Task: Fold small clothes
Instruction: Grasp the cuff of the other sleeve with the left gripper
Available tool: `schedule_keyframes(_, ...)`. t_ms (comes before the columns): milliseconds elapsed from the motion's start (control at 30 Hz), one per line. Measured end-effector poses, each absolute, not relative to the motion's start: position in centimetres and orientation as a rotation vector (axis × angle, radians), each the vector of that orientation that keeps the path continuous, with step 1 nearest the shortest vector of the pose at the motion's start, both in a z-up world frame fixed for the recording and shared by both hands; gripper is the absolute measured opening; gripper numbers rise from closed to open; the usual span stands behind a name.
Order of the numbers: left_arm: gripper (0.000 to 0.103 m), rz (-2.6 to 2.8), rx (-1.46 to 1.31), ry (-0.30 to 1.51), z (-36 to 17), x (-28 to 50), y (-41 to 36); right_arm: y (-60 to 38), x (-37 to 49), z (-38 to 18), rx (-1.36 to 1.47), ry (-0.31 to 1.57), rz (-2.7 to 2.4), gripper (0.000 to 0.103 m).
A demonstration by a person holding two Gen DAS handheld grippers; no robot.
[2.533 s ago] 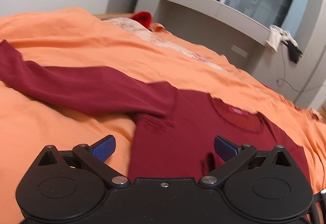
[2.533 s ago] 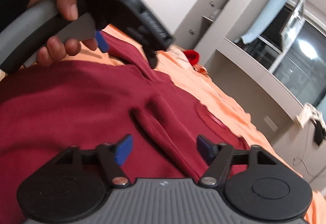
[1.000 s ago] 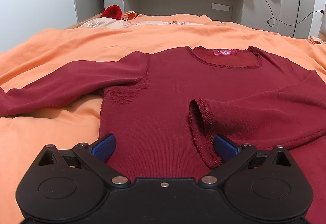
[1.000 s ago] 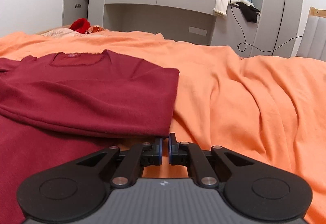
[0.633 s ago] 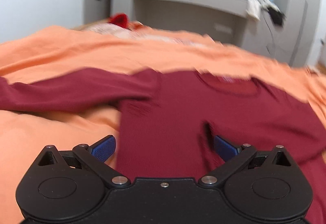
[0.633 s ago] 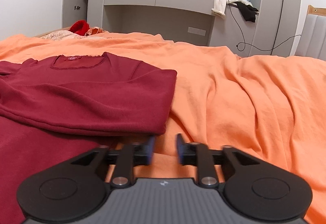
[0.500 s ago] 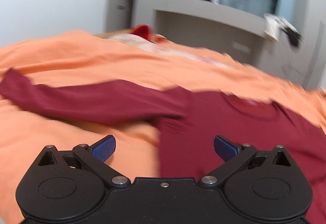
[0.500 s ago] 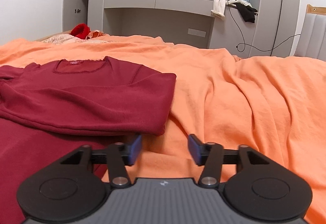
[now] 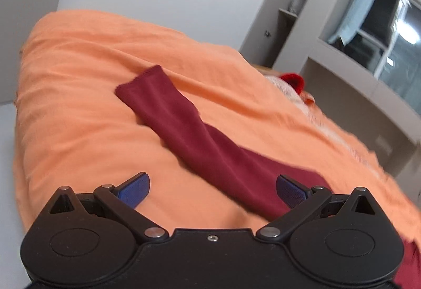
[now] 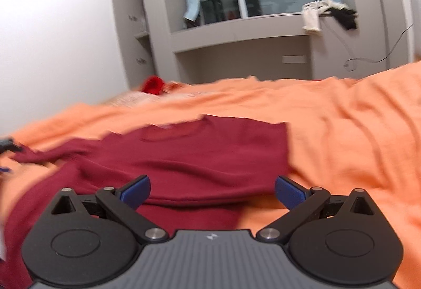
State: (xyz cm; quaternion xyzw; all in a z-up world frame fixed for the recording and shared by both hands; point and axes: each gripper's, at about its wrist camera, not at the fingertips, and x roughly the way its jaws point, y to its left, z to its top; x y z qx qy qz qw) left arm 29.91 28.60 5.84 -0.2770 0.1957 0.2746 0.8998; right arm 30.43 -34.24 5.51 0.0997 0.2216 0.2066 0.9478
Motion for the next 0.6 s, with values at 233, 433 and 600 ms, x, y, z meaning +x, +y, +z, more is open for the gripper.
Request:
schedule_keyframes(233,0.102,0.572,-0.696,0.398,4.8,32.1,34.5,-32.9,29.5,5.1,0.222,0.447,0.534,0.103)
schedule_keyframes(433,0.09,0.693,-0.761,0.337,4.2,32.5,36.9,-32.3,30.1,3.5,0.207,0.519,0.545,0.103)
schedule_keyframes(600,0.069,0.787,-0.774,0.271,3.9,32.6,37.1,-32.3,30.6,2.5,0.228,0.562,0.542,0.103)
